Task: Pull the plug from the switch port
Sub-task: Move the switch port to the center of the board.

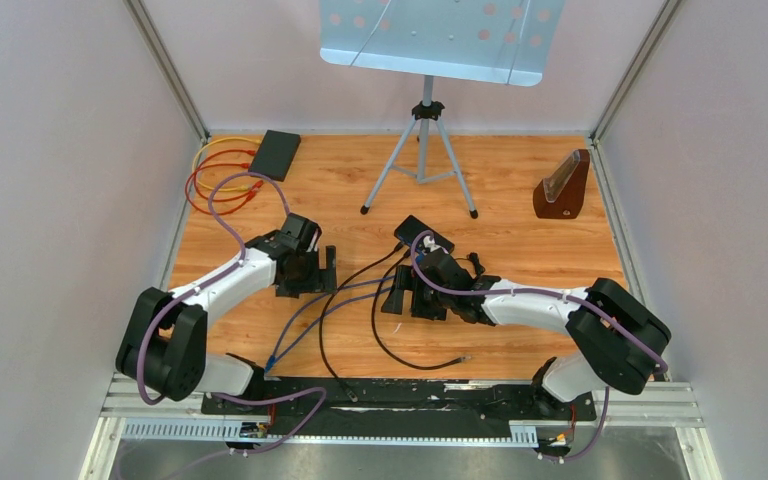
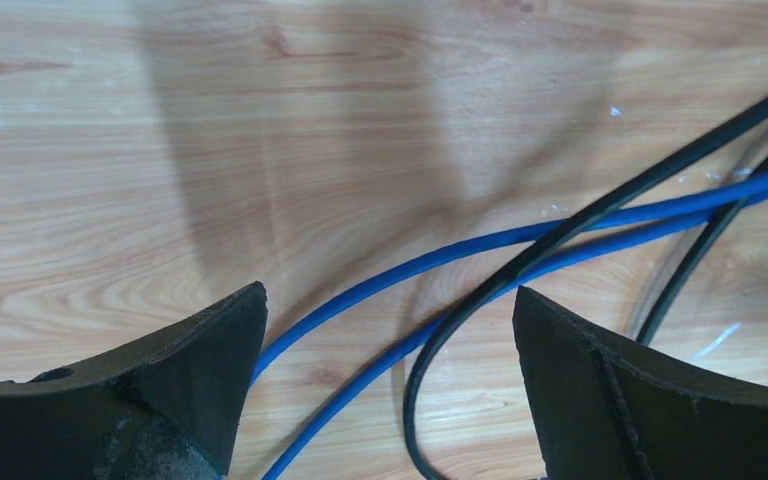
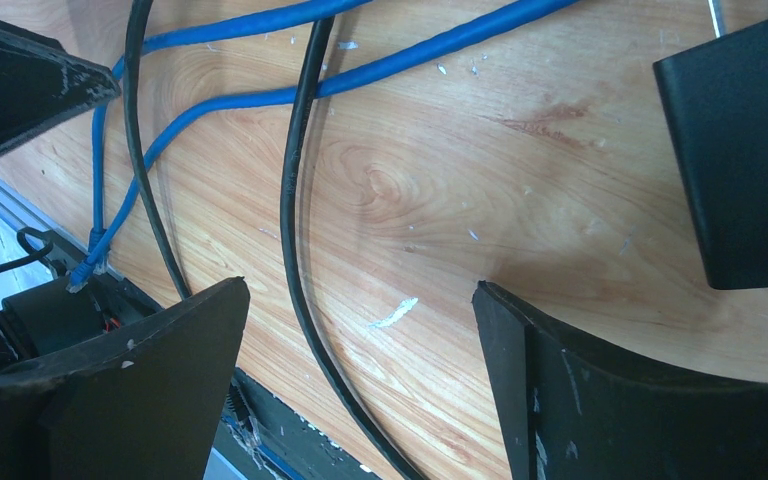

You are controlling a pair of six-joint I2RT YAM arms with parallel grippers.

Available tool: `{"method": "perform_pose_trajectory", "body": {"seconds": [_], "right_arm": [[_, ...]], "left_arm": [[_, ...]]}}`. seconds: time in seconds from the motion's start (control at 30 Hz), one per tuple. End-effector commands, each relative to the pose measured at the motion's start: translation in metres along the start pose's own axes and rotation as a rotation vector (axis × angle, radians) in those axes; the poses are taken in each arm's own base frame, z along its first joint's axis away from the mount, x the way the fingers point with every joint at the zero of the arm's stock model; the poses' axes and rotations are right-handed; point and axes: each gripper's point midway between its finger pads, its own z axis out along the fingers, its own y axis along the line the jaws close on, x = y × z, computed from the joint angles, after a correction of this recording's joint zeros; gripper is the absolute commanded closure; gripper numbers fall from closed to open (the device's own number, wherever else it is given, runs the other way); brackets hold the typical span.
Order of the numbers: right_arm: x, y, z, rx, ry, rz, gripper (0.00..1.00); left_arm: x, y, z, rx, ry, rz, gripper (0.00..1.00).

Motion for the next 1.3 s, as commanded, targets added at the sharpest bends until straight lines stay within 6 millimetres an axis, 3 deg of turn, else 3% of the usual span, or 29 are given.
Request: {"method": "perform_pose_trajectory", "body": {"seconds": [0.0,0.23,0.33,0.5,0.6,0.7,0.9,1.27], "right_arm": [[0.002,-0.001,-0.001,-0.001,0.002,0.006,0.10],[0.002,-0.001,-0.001,0.001,0.004,0.000,0.10],[0.004,-0.003,0.000,0.004,0.008,0.001,0.10],[0.003,-0.003,0.000,0.001,0.002,0.008,0.09],[0.002,-0.004,-0.001,0.004,-0.008,0.016,0.09],[0.002,-0.015,-0.003,0.035,-0.044,0.056,0.09],[-0.001,-0.030,-0.010,0.043,-0.135,0.141,0.09],[0.016,-0.049,-0.013,0.076,-0.104,0.161,0.09]], "left_arm": [[0.004,-0.022,0.007,0.142,0.027,0.002,0.00],[0.027,-0.012,0.022,0.113,0.094,-0.019,0.00],[0.033,-0.020,0.020,0.167,0.098,-0.032,0.00],[0.041,-0.015,0.010,0.166,0.081,-0.048,0.00],[0.052,-0.028,0.002,0.232,0.099,-0.036,0.00],[0.077,-0.050,0.000,0.256,0.136,0.045,0.00],[0.119,-0.078,0.019,0.323,0.224,0.042,0.00],[0.141,-0.174,0.012,0.530,0.254,0.104,0.00]]}}
